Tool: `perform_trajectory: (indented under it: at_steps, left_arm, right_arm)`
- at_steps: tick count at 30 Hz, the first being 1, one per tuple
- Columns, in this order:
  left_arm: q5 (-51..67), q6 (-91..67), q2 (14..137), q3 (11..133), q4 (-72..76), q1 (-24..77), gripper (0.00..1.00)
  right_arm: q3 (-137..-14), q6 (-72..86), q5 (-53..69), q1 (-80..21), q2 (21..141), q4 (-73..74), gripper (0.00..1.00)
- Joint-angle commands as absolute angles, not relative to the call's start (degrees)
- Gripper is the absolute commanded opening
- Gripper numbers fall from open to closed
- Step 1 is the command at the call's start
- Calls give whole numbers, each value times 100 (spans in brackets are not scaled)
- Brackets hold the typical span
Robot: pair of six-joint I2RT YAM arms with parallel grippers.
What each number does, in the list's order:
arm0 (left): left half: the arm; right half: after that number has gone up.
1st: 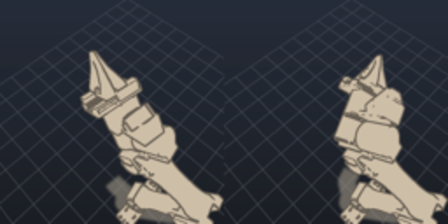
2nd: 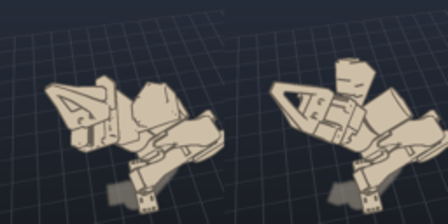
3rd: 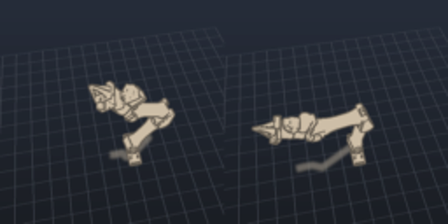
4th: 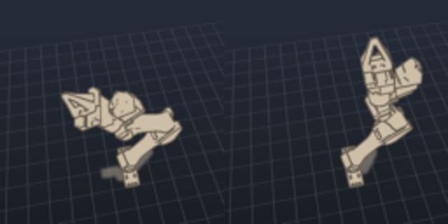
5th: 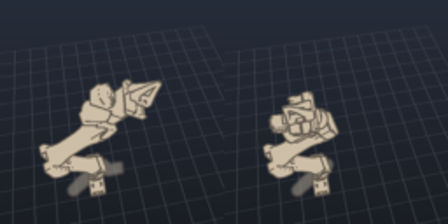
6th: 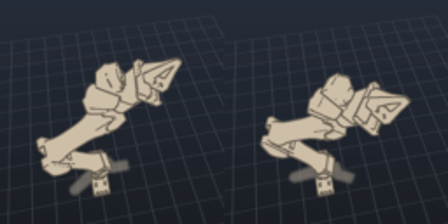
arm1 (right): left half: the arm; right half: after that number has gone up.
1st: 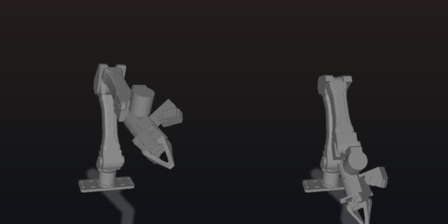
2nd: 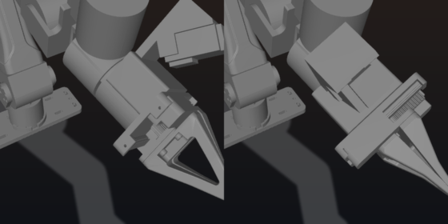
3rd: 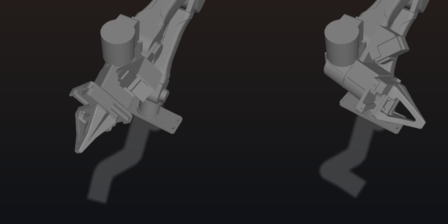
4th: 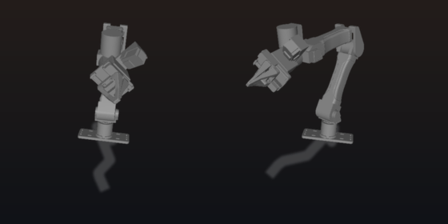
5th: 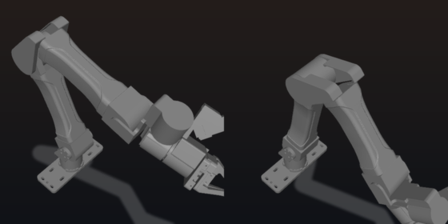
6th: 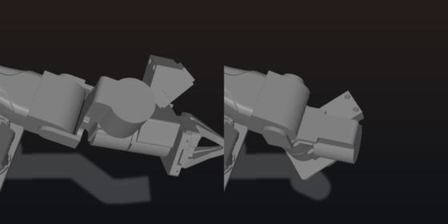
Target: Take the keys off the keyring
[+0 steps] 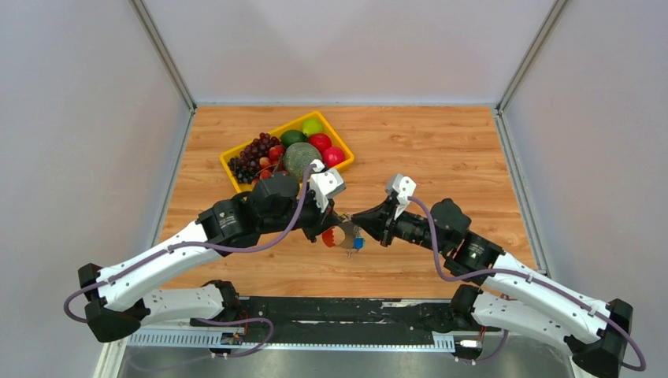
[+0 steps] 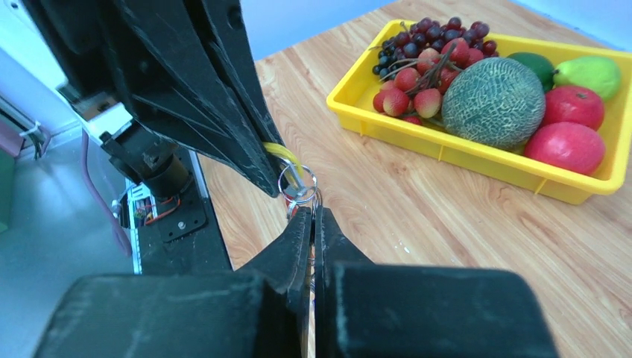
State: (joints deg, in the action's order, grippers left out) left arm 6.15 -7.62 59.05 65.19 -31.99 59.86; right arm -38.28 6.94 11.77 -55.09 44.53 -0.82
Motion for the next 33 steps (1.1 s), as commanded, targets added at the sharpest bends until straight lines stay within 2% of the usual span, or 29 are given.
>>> perform_trajectory:
  at_steps: [1, 15, 19, 25, 33]
  left_arm:
    - [388, -1154, 6061, 6739, -3215, 5977, 0]
    - [1106, -1376, 6100, 6269, -2764, 5977, 0]
    - [1160, -1406, 6117, 6260, -2727, 5981, 0]
    - [1623, -1463, 6390, 6202, -2333, 5982, 0]
    - [2055, -1551, 7160, 6662, -2072, 5977, 0]
  right_arm:
    - [-3831, 942, 815, -5512, 4016, -599, 0]
    - [-3259, 1326, -716, -5515, 2944, -1041, 0]
    - [-3198, 1396, -778, -5515, 2815, -1044, 0]
    - [-2632, 1372, -512, -5515, 2423, -1952, 0]
    - [-2598, 1210, 704, -5512, 2642, -2511, 0]
